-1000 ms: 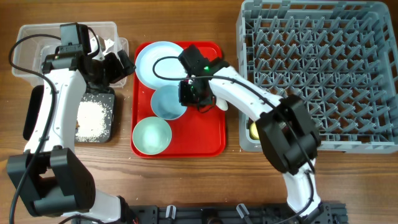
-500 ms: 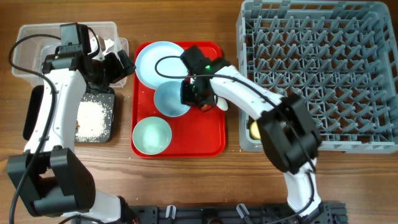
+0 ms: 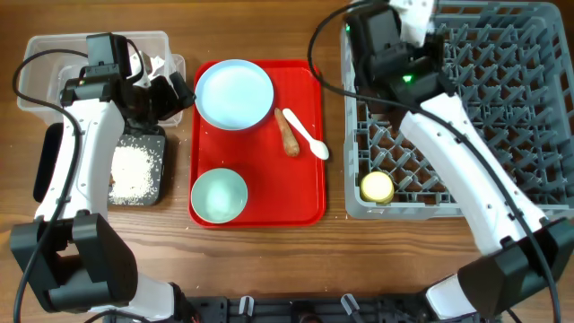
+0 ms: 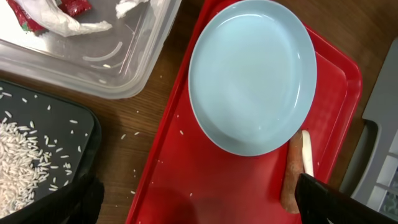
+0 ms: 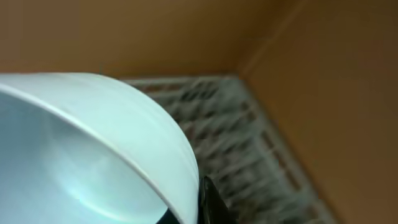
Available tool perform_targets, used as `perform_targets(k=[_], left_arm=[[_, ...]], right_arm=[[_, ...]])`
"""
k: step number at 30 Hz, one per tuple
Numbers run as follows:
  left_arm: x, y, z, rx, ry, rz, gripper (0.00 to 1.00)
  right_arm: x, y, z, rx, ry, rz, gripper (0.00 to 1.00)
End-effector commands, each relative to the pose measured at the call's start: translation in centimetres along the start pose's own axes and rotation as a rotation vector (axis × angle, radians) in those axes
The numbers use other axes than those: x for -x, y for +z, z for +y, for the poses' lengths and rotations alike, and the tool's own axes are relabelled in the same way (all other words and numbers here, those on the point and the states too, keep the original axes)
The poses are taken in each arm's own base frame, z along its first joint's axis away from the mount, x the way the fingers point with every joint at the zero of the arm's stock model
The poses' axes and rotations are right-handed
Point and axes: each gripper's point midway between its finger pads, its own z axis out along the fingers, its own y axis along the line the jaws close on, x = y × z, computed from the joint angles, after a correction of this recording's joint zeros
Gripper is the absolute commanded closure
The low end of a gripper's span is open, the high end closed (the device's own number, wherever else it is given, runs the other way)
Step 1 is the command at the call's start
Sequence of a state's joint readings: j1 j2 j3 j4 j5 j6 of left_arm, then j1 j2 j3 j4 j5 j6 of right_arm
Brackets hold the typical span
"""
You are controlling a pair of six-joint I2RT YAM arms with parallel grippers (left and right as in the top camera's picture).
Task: Sort waste into correct bins and load items into the dishwasher rack
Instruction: 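Carry the light-blue bowl into the dish rack and release it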
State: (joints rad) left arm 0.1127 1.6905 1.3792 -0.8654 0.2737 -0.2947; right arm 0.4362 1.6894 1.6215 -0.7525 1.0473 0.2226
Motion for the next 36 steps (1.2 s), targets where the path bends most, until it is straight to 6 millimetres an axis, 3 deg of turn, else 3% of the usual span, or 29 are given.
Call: perform_targets(k=[1, 4, 11, 17, 24, 27, 30, 33, 35, 36], left_arm=[[0.4, 0.1, 0.0, 0.004, -0.001, -0.008, 0.00], [0.4, 0.1, 0.0, 0.004, -0.001, -0.008, 0.00], [0.4, 0.1, 0.1, 0.004, -0.002, -0.008, 0.00], [0.4, 0.1, 0.0, 0.004, -0.001, -0.007, 0.00], [0.4, 0.1, 0.0, 0.004, -0.001, -0.007, 0.00], [0.4, 0.1, 0.1, 0.004, -0.002, -0.008, 0.00], [0.4, 0.1, 0.0, 0.004, -0.001, -0.008, 0.00], [0.4, 0.1, 0.0, 0.004, -0.001, -0.007, 0.00], [0.4, 0.1, 0.0, 0.004, -0.001, -0.008, 0.00], [0.4, 0.1, 0.0, 0.004, -0.001, -0.008, 0.00]], right_arm=[[0.9, 1.5, 0.1, -0.193, -0.382, -0.023, 0.96], [-0.3, 3.8, 3.0, -0.227, -0.566, 0.007, 0.96], [-4.1, 7.2, 5.6, -0.325, -0.750, 0.093, 0.96], [-6.0, 7.4, 8.1, -0.189, -0.833, 0.110, 0.96], [-8.2, 7.3, 9.1, -0.079, -0.822, 0.157, 0.95], [-8.4, 7.1, 9.4, -0.066, -0.833, 0.156, 0.73], [-8.3, 6.4, 10.2, -0.051, -0.846, 0.140, 0.71], [-8.2, 5.2, 11.3, -0.033, -0.860, 0.113, 0.62], [-8.1, 4.4, 12.0, -0.021, -0.869, 0.095, 0.46], [-8.1, 4.0, 12.4, -0.014, -0.873, 0.086, 0.28]])
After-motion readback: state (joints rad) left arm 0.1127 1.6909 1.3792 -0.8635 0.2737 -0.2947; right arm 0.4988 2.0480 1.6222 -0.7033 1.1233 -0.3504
